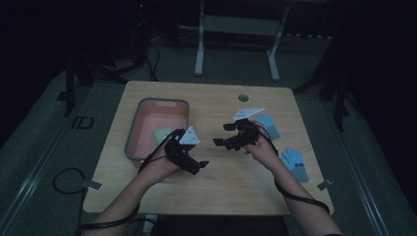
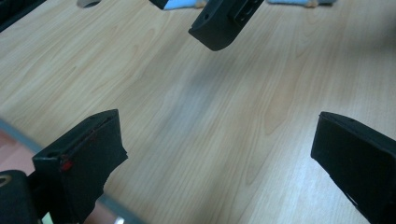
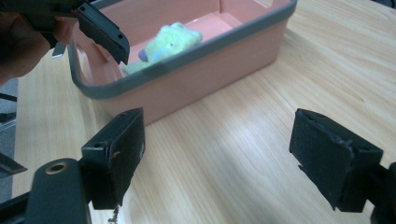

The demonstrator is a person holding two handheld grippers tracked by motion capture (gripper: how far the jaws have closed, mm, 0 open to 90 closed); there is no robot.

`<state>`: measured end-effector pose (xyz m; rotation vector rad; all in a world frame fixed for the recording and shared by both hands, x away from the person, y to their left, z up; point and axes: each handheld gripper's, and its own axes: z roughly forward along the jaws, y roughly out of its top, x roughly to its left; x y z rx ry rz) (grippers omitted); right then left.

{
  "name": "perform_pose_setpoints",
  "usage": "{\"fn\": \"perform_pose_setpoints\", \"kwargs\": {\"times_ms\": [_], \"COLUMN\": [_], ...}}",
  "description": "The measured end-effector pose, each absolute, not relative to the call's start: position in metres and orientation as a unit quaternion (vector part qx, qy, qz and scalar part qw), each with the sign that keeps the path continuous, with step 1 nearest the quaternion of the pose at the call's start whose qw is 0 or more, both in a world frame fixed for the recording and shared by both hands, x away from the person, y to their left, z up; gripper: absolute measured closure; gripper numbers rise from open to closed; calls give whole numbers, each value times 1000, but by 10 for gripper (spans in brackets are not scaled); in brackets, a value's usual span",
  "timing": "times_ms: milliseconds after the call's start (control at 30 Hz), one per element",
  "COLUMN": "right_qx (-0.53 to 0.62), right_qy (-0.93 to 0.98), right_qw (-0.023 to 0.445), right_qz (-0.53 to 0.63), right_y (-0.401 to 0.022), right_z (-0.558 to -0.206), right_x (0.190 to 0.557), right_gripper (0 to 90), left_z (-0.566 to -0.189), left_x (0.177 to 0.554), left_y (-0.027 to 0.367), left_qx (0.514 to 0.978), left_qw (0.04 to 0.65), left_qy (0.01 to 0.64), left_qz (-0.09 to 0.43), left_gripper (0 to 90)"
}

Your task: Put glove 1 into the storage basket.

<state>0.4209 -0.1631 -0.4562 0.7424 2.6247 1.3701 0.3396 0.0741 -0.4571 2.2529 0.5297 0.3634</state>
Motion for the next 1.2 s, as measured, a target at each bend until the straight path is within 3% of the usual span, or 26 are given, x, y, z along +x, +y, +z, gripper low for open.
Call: {"fn": "perform_pose_setpoints", "kwargs": {"times_ms": [400, 700, 867, 1200], "right_qx": [254, 234, 227, 242], "right_qy": [858, 873, 871, 862], "right_qw": [56, 58, 82, 74], "right_qz": [443, 423, 429, 439], "right_y": [-191, -209, -220, -244], "right_z": [-470, -488, -495, -509], "right_x": [407, 395, 390, 379], "right_gripper": [128, 140, 178, 167], "left_z": [-469, -488, -501, -528], "left_x": [330, 323, 318, 313], "left_y": [51, 31, 24, 21], "left_qx": [889, 901, 900, 898], "left_qw": [403, 392, 398, 405], "left_qy": [182, 149, 141, 142], "left_qz": [122, 112, 107, 99], "left_gripper": [23, 23, 23, 23]}}
